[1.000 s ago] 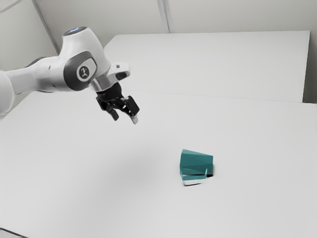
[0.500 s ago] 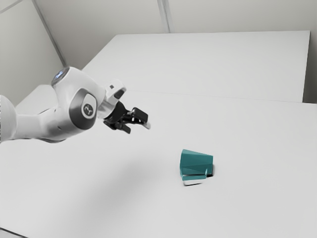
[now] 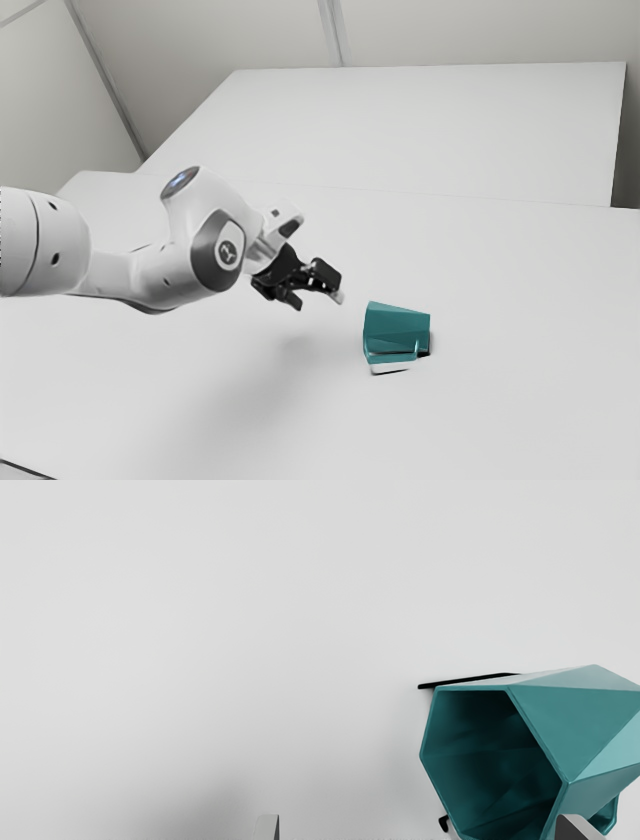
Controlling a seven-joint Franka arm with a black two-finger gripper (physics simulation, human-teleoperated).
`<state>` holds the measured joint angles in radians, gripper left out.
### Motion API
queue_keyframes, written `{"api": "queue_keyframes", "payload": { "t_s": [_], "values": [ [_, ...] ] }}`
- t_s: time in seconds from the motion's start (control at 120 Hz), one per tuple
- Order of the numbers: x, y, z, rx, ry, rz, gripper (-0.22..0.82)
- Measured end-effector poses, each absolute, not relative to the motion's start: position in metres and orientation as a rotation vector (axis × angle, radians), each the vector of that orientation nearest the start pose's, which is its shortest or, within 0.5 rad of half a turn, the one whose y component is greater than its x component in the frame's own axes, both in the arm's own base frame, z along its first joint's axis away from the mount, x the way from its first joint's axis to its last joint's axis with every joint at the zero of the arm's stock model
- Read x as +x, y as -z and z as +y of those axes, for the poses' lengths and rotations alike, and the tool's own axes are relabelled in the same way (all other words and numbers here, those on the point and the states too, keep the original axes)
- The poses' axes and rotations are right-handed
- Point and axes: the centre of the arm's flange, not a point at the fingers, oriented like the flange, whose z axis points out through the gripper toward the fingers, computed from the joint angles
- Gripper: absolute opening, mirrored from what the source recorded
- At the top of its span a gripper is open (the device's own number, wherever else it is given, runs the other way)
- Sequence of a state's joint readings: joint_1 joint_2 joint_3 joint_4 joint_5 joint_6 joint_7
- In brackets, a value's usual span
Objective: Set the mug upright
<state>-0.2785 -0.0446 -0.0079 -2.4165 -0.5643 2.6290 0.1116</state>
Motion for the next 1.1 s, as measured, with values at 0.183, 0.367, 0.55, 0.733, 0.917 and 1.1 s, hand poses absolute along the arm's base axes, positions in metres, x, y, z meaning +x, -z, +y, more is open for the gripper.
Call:
{"api": "queue_keyframes", "payload": {
  "t_s": [0.183,0.367,0.55,0.733,0.917,1.1],
  "values": [
    [0.490,-0.340,-0.130,-3.479,0.387,-0.172,0.60],
    [0.489,-0.342,-0.141,-3.493,0.436,-0.204,0.60],
    [0.485,-0.344,-0.160,-3.522,0.471,-0.237,0.60],
    [0.478,-0.338,-0.183,-3.552,0.473,-0.276,0.59],
    [0.471,-0.326,-0.206,-3.564,0.449,-0.254,0.59],
    [0.472,-0.324,-0.206,-3.559,0.463,-0.269,0.58]
  ]
}}
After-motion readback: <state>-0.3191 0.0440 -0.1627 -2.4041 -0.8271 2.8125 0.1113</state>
